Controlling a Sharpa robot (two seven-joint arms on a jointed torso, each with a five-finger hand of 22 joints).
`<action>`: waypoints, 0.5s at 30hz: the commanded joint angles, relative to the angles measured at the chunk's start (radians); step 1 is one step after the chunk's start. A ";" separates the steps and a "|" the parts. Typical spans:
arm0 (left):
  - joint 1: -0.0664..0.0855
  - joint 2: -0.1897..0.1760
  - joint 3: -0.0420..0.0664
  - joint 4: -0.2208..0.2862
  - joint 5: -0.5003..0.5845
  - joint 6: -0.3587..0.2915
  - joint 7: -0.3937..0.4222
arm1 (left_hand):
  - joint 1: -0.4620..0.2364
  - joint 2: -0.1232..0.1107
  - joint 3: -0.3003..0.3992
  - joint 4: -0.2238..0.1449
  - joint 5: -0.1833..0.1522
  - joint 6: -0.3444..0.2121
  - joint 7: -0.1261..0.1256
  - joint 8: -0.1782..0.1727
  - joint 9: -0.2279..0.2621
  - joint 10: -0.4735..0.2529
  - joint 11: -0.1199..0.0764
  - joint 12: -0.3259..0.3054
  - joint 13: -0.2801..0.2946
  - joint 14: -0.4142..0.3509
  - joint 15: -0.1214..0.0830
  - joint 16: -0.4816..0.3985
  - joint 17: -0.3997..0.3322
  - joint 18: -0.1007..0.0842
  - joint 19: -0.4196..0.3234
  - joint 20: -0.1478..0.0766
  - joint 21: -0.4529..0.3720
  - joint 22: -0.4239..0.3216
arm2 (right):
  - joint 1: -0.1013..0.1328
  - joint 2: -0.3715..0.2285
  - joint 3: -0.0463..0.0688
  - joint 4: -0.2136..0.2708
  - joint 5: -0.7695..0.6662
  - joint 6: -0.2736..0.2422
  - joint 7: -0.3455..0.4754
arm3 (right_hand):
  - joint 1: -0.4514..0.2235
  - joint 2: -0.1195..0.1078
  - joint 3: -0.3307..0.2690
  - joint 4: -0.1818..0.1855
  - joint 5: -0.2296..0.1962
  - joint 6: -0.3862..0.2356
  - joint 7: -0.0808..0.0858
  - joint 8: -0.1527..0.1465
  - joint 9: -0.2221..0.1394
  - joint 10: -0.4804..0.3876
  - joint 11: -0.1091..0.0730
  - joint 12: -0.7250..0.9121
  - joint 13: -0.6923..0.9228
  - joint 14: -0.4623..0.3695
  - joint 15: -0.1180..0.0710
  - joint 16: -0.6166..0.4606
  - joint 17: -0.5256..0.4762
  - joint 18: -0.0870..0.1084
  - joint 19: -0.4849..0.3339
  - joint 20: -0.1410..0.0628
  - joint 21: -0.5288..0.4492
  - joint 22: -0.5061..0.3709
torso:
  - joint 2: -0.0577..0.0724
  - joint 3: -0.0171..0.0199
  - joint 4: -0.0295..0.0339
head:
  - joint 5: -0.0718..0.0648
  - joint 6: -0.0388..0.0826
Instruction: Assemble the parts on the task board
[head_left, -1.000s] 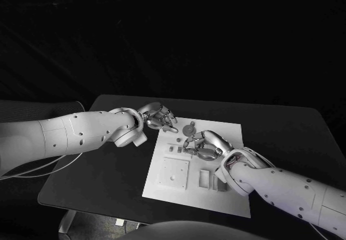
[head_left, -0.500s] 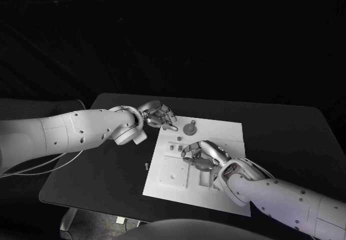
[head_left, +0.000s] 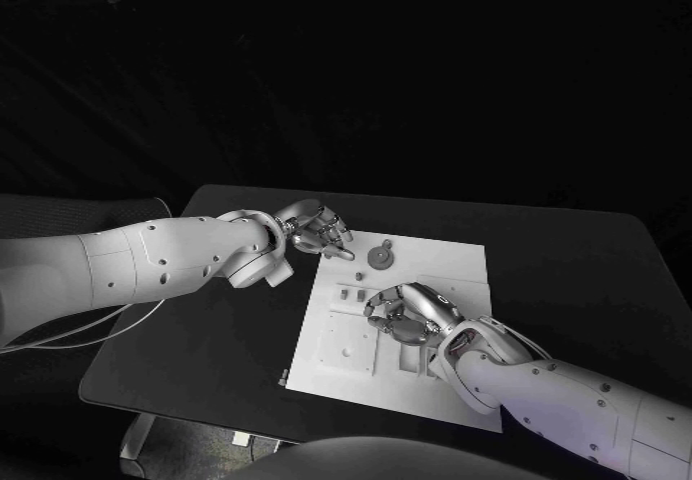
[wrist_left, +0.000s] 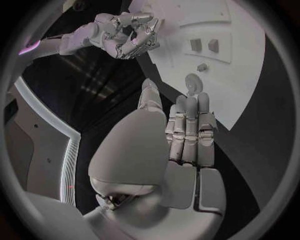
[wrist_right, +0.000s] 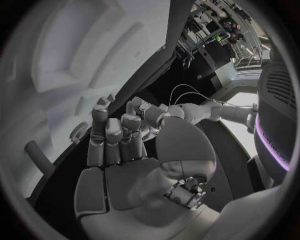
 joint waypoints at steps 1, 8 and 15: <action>0.001 -0.002 0.001 -0.003 -0.003 0.004 0.007 | 0.003 0.002 -0.001 0.001 -0.004 -0.006 0.003 0.005 0.001 -0.004 0.000 0.004 0.001 -0.006 -0.002 0.002 0.001 0.016 -0.002 0.006 -0.001 0.001 | -0.001 -0.002 0.000 0.008 -0.019 -0.006 0.007 | 0.002 -0.009 -0.007 -0.001 -0.003 -0.002 0.003 -0.003 -0.002 -0.002 -0.002 0.000 0.001 -0.001 -0.008 -0.004 0.000 0.015 0.007 -0.002 -0.001 0.007 | 0.000 0.0001 -0.0002 | 0.000 0.002; 0.001 -0.007 0.000 -0.008 -0.003 0.005 0.004 | 0.008 0.004 0.002 0.001 -0.004 -0.005 0.003 0.006 0.002 -0.004 0.000 0.005 0.002 -0.005 -0.002 0.002 0.001 0.016 -0.002 0.006 -0.001 0.001 | 0.000 -0.010 0.000 0.029 -0.016 -0.004 0.004 | 0.001 -0.010 -0.007 -0.001 -0.004 -0.002 0.003 -0.003 -0.002 -0.001 -0.002 -0.001 0.000 0.000 -0.008 -0.004 0.000 0.015 0.007 -0.002 -0.001 0.007 | 0.000 -0.0001 0.0003 | 0.002 0.003; 0.001 -0.010 0.000 -0.008 -0.004 0.006 0.003 | 0.011 0.005 0.003 0.001 -0.004 -0.004 0.003 0.006 0.002 -0.004 -0.001 0.005 0.002 -0.005 -0.002 0.002 0.001 0.016 -0.001 0.006 -0.001 0.001 | 0.000 -0.014 0.000 0.042 -0.016 -0.001 0.000 | 0.001 -0.012 -0.008 -0.001 -0.005 -0.003 0.003 -0.004 -0.002 0.000 -0.002 -0.001 0.000 0.001 -0.008 -0.004 0.000 0.015 0.008 -0.003 -0.001 0.007 | 0.000 -0.0010 -0.0003 | 0.002 0.004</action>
